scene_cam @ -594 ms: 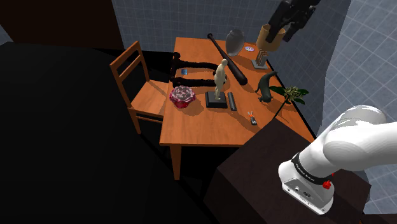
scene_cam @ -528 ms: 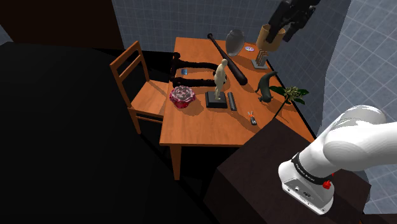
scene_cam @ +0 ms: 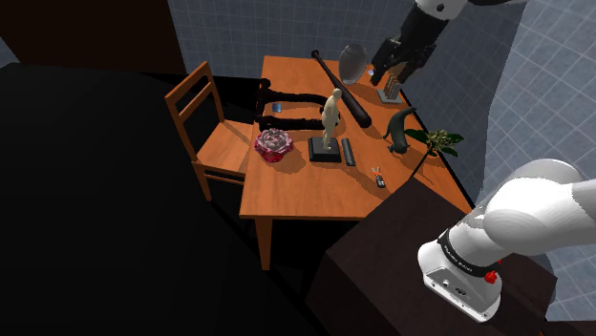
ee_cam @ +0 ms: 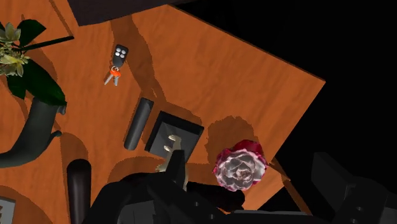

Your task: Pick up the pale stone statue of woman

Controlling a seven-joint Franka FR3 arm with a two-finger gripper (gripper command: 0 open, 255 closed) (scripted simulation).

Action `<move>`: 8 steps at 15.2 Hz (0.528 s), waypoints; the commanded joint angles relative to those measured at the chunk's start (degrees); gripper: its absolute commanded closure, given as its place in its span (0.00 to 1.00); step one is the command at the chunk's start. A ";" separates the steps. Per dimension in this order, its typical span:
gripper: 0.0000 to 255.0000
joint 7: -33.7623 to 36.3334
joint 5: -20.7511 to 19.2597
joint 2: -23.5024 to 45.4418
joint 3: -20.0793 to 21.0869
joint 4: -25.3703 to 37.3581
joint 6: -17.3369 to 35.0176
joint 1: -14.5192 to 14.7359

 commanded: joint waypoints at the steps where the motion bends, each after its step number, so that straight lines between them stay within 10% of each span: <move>1: 0.00 0.66 -0.48 2.30 0.13 -1.80 5.33 -0.76; 8: 0.00 4.10 -2.27 12.50 1.07 -5.87 23.20 -3.40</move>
